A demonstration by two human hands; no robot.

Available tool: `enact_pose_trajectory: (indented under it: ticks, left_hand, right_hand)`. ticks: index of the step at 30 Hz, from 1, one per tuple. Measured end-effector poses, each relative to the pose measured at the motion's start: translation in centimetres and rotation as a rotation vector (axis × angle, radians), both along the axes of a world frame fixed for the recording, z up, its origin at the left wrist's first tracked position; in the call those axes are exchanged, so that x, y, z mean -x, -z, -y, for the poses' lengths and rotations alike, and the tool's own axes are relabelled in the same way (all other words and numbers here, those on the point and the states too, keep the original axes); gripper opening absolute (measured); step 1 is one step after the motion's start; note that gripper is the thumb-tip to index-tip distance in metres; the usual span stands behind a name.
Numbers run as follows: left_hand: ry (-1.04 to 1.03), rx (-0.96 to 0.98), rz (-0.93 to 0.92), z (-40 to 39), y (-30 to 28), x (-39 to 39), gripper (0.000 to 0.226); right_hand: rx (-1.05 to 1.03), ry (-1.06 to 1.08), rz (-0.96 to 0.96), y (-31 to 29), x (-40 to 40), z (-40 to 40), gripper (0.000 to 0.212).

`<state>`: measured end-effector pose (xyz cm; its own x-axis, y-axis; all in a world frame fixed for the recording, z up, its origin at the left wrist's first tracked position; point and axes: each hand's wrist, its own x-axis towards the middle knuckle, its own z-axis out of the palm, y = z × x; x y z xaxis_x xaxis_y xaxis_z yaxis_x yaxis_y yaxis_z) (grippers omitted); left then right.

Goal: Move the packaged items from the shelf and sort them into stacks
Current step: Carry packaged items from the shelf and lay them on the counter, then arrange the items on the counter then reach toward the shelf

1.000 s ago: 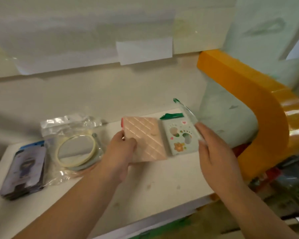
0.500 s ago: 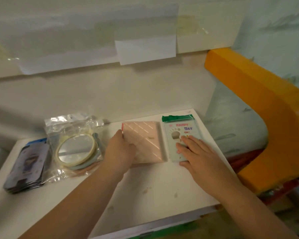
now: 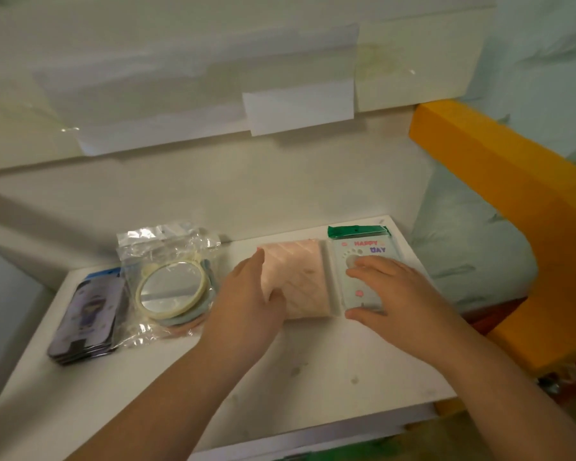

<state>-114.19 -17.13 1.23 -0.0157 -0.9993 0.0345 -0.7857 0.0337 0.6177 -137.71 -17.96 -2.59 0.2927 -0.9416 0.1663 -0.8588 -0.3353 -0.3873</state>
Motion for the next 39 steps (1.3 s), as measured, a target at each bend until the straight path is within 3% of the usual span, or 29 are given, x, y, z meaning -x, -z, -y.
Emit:
enact_pose_trajectory:
  ticks: [7,10,13,23,30,39]
  left_hand:
    - [-0.073,0.247,0.301,-2.6,-1.7,-7.5,0.058]
    - [-0.103,0.25,0.419,-4.8,-2.7,-11.4,0.05]
    - [-0.126,0.231,0.488,-7.5,-3.5,-15.2,0.058]
    - [-0.253,0.322,0.336,-22.4,-4.9,-27.5,0.052]
    - [-0.446,0.262,0.38,-32.5,-3.7,-40.6,0.053]
    - [-0.585,0.163,0.32,-37.4,-1.8,-51.4,0.058]
  right_hand:
    - [0.131,-0.058,0.2,-3.9,-7.4,-0.3,0.036]
    - [0.147,-0.067,0.253,-5.4,-11.3,-1.1,0.035]
    - [0.158,-0.121,0.279,-6.5,-15.7,-2.5,0.036]
    - [0.129,-0.345,0.228,-9.0,-32.1,-12.6,0.042]
    - [0.119,-0.44,0.154,-8.8,-44.5,-20.5,0.045]
    - [0.124,-0.485,0.106,-7.7,-54.8,-24.1,0.045]
